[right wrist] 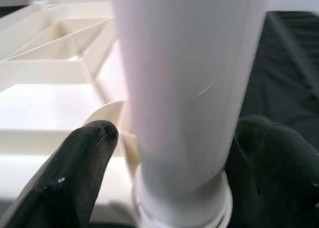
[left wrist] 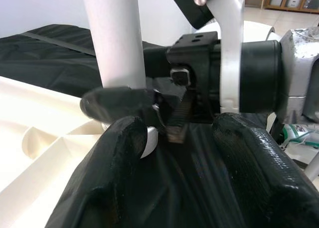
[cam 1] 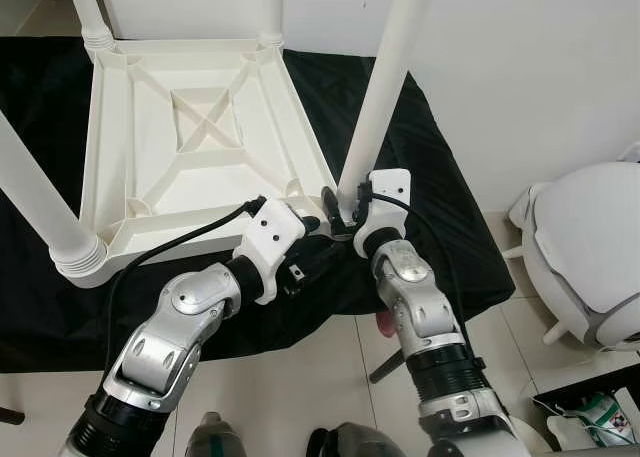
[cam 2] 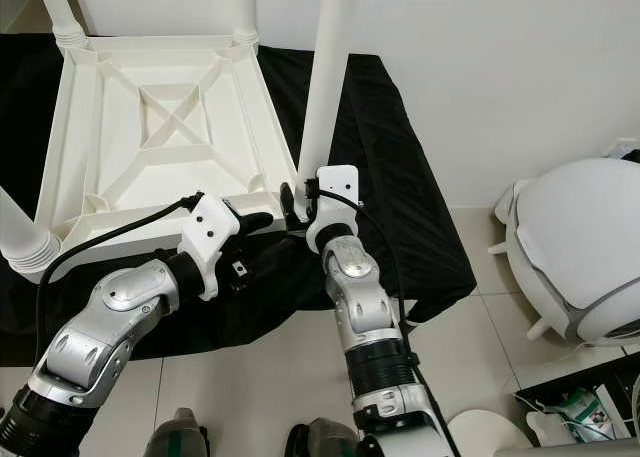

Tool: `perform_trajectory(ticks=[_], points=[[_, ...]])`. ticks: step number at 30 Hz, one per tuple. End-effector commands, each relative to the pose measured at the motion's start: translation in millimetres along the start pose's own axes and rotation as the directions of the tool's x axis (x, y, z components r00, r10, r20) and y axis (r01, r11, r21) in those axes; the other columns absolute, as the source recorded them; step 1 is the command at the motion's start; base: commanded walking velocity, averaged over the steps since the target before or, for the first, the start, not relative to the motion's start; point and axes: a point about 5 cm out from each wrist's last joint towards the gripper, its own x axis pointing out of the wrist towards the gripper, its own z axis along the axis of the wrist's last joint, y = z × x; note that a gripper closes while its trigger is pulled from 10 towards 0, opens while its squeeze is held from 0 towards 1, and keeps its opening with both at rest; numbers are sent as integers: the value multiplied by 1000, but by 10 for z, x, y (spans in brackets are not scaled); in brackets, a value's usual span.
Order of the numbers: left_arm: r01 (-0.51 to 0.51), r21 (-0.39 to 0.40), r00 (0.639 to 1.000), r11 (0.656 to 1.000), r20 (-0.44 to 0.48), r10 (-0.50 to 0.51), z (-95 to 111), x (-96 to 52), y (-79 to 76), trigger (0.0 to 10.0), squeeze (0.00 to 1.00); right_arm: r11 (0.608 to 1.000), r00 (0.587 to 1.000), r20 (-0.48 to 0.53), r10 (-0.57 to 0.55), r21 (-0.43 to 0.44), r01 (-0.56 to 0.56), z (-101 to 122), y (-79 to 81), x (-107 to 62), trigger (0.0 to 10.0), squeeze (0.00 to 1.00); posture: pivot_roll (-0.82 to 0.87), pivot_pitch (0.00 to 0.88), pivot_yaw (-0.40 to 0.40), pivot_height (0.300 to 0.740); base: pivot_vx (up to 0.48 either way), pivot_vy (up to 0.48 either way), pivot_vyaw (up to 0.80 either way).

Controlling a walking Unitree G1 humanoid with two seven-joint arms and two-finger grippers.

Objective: Building children table

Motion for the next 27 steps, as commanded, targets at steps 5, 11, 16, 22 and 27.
perform_trajectory(ticks=[5, 11, 16, 22, 27], points=[[7, 16, 1000, 1000, 11, -7, 32, 12, 7, 10000, 0, 991, 990, -28, 136, -4, -136, -32, -109, -9, 10000, 0, 31, 20, -99, 740, 0, 0, 0], [12, 23, 1000, 1000, 12, -12, 42, 20, 28, 10000, 0, 953, 958, -56, 280, -101, -285, -34, -370, 80, 10000, 0, 38, 10, -90, 740, 0, 0, 0], [10, 28, 1000, 1000, 11, -10, 51, 10, 44, 10000, 0, 925, 930, -74, 360, -104, -367, -14, -406, 151, 10000, 0, 48, 6, -89, 740, 0, 0, 0], [3, 34, 1000, 999, 9, -3, 57, -8, 55, 10000, 0, 879, 884, -99, 457, -103, -466, -20, -310, 252, 10000, 0, 62, 0, -91, 740, 0, 0, 0], [0, 35, 1000, 999, 9, 0, 59, -9, 58, 10000, 0, 867, 872, -112, 477, -104, -488, -47, -260, 311, 10000, 0, 68, 0, -92, 740, 0, 0, 0]])
